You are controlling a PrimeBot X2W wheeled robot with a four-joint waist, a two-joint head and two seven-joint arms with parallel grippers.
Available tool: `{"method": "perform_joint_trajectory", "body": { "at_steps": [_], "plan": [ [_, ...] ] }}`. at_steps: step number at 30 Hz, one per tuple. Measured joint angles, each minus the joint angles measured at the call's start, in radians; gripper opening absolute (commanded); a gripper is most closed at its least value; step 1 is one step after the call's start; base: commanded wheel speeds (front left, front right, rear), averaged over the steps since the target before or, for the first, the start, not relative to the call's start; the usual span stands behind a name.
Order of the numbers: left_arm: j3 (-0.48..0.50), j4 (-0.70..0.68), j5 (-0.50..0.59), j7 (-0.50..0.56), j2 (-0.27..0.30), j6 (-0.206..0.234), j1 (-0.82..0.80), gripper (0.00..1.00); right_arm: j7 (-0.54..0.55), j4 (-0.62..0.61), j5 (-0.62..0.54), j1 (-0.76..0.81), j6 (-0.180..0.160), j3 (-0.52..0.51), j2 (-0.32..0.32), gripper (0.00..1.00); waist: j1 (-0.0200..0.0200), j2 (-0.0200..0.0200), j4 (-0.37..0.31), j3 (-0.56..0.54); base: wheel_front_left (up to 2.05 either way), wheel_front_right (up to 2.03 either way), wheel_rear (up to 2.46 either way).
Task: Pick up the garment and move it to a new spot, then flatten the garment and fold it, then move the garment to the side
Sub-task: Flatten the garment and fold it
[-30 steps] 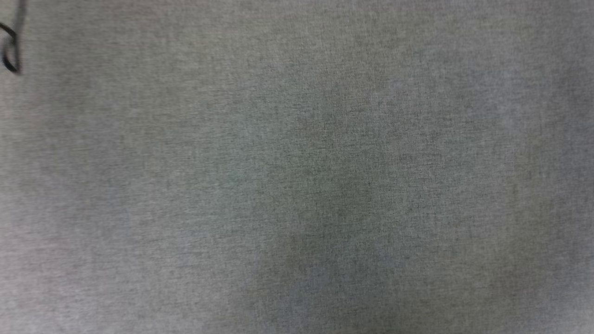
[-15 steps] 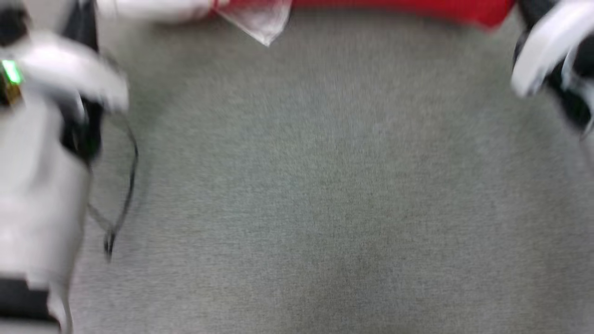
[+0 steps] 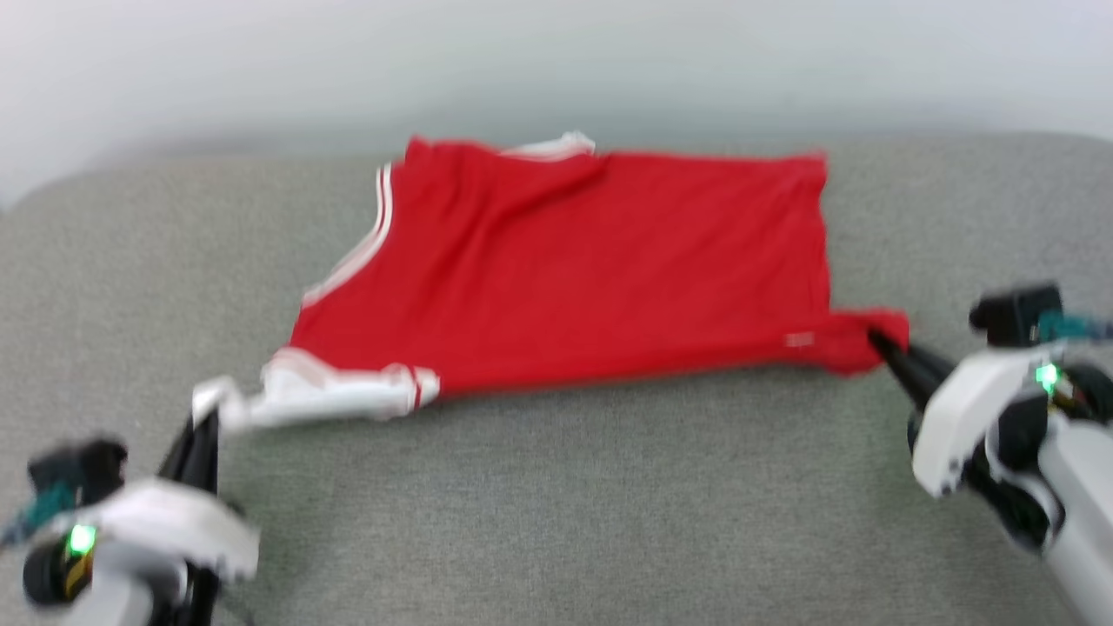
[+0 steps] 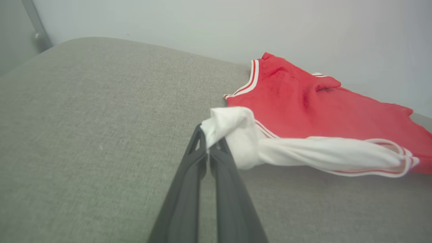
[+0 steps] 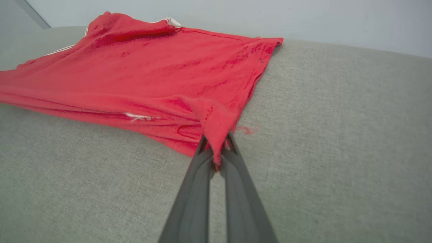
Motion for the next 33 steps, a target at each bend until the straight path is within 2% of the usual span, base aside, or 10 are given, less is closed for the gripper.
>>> {"method": "perform_joint_trajectory", "body": {
  "at_steps": [5,10,15,19,24,28,33],
  "plan": [
    [0.039,-0.253,-0.041,0.047,0.031,0.115,0.266,0.00,0.030,-0.103,-0.015,0.182,0.001,-0.058,-0.026,0.00,-0.0002,0.0000,-0.006,-0.072,0.00,0.00,0.00],
    [0.058,-0.487,-0.067,0.112,0.053,0.226,0.468,0.00,0.090,-0.233,-0.019,0.379,0.001,-0.176,-0.031,0.00,-0.0001,0.0000,-0.002,-0.115,0.00,0.00,0.00],
    [0.071,-0.660,-0.080,0.164,0.073,0.310,0.600,0.00,0.187,-0.392,-0.080,0.579,0.001,-0.322,-0.010,0.00,-0.0001,0.0000,0.010,-0.127,0.00,0.00,0.00],
    [0.084,-0.768,-0.086,0.189,0.086,0.356,0.649,0.00,0.297,-0.538,-0.140,0.704,0.000,-0.445,0.041,0.00,0.0000,0.0000,0.008,-0.122,0.00,0.00,0.00],
    [0.097,-0.816,-0.081,0.187,0.088,0.373,0.627,0.00,0.409,-0.655,-0.185,0.734,-0.001,-0.557,0.144,0.00,0.0002,0.0000,-0.002,-0.099,0.00,0.00,0.00],
    [0.080,-0.779,-0.072,0.178,0.078,0.337,0.511,0.00,0.460,-0.672,-0.227,0.683,-0.001,-0.589,0.187,0.00,0.0003,0.0000,-0.001,-0.065,0.00,0.00,0.00],
    [0.038,-0.676,-0.047,0.180,0.068,0.286,0.365,0.00,0.485,-0.624,-0.254,0.573,-0.001,-0.577,0.201,0.00,0.0003,0.0000,-0.001,-0.010,0.00,0.00,0.00]
  ]
}}
